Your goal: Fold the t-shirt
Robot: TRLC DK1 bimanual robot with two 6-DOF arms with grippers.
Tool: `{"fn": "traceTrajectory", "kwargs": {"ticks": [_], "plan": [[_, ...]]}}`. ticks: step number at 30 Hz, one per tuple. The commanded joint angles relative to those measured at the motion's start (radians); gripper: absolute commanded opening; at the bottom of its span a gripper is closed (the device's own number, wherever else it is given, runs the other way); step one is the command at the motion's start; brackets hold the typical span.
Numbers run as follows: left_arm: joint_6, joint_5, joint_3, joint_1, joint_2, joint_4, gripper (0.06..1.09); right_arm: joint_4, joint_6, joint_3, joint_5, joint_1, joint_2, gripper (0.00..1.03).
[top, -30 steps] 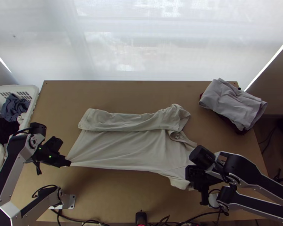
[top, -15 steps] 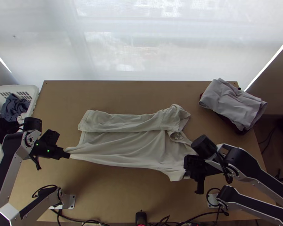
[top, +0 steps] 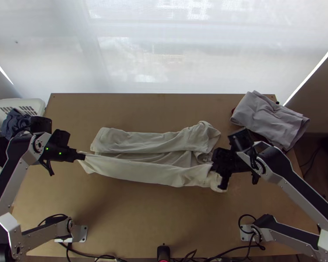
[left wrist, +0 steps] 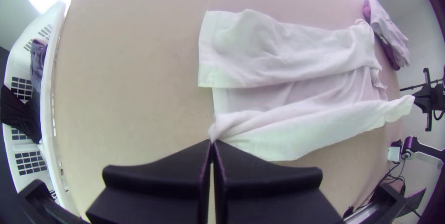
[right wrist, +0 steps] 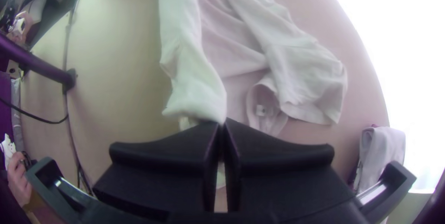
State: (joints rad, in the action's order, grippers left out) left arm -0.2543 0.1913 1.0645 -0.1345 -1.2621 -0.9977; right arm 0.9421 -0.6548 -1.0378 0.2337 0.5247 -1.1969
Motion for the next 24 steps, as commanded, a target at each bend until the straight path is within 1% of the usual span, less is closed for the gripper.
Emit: {"fn": "traceTrajectory", "kwargs": {"ticks": [1, 10, 15, 24], "plan": [[0.055, -0.001, 0.117, 0.056, -0.137, 0.037, 0.09, -0.077, -0.058, -0.123, 0.001, -0.124, -0.179, 0.03], [0.078, -0.009, 0.229, 0.076, -0.283, 0.065, 0.09, -0.098, -0.115, -0.343, 0.003, -0.230, -0.418, 0.03], [0.079, -0.021, 0.313, 0.069, -0.369, 0.074, 0.09, -0.098, -0.120, -0.461, 0.003, -0.247, -0.537, 0.03], [0.089, -0.046, 0.488, 0.065, -0.513, 0.073, 0.09, -0.098, -0.124, -0.581, 0.003, -0.270, -0.681, 0.03]]}}
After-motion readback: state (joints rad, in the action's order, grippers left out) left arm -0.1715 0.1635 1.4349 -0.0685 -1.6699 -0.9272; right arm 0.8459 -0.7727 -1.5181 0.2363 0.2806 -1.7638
